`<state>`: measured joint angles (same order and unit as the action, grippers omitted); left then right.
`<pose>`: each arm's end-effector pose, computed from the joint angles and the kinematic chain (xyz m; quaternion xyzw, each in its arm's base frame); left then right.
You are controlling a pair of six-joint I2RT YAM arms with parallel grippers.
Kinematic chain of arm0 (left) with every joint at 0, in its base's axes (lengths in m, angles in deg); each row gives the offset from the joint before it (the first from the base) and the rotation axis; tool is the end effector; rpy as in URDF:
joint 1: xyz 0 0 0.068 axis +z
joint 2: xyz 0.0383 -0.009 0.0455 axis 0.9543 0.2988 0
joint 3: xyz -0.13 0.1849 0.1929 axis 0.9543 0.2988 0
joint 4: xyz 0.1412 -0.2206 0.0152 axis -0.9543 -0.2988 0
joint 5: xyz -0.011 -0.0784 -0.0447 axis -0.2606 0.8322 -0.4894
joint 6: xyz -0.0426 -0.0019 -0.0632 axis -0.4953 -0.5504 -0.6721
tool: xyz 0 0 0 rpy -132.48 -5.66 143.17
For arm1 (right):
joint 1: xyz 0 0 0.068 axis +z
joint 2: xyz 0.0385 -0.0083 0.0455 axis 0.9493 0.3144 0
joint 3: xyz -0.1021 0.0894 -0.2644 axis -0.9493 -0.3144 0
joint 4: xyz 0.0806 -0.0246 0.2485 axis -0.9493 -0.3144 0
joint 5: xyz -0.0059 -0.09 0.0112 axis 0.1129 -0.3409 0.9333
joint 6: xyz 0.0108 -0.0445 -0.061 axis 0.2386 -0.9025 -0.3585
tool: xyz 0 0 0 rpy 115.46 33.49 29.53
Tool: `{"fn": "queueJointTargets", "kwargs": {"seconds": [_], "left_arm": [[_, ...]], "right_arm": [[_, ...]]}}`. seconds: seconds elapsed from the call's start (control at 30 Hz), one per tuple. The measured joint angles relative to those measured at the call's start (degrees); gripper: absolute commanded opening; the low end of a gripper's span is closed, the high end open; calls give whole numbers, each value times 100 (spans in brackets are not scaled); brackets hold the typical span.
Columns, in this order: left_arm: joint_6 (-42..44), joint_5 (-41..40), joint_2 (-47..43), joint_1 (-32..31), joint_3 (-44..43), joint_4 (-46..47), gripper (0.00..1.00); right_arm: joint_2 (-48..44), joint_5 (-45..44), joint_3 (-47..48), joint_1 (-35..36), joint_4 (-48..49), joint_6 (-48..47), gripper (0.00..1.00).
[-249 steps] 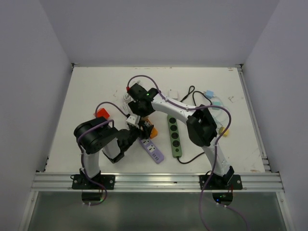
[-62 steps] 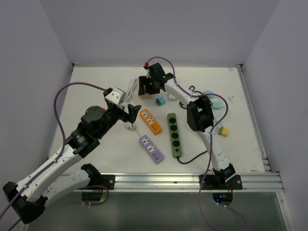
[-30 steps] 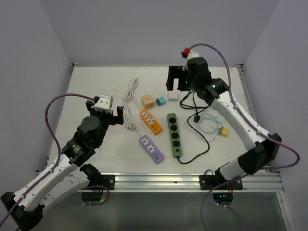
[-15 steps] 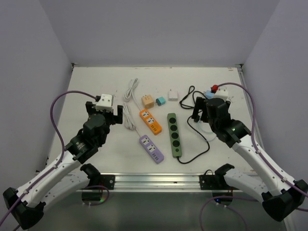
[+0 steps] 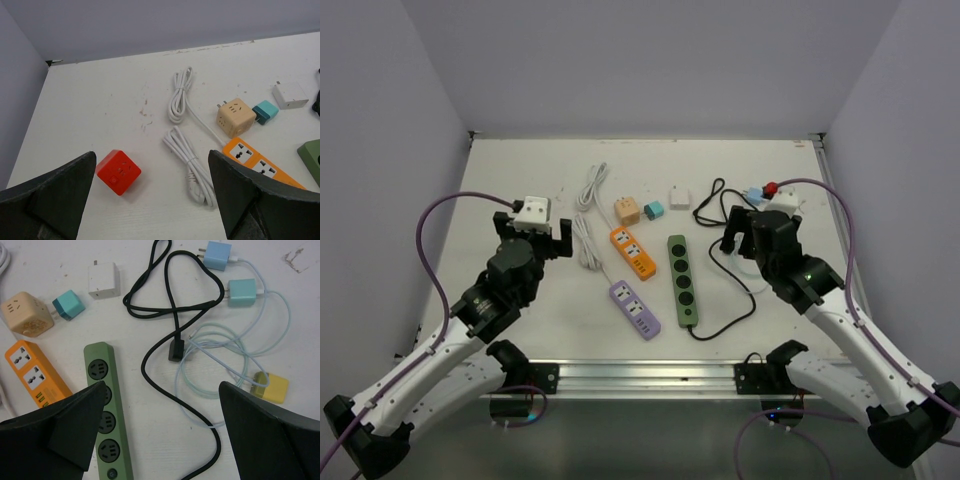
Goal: Pull the plug off the socket
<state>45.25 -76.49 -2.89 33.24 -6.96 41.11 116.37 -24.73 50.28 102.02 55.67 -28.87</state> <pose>0.1525 -0.0751 0.3323 0.0274 0.7529 0.0002 0.6575 0.1825 0.0716 0.3235 0.0873 0.8502 0.0386 0.5178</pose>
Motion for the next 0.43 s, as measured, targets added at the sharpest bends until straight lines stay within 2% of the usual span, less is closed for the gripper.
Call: {"fn": "queueJointTargets", "kwargs": {"seconds": [0.43], "left_arm": [[15,-46,-31,0,0,26,99]], "right_arm": [[221,55,0,0,74,-2,99]]}}
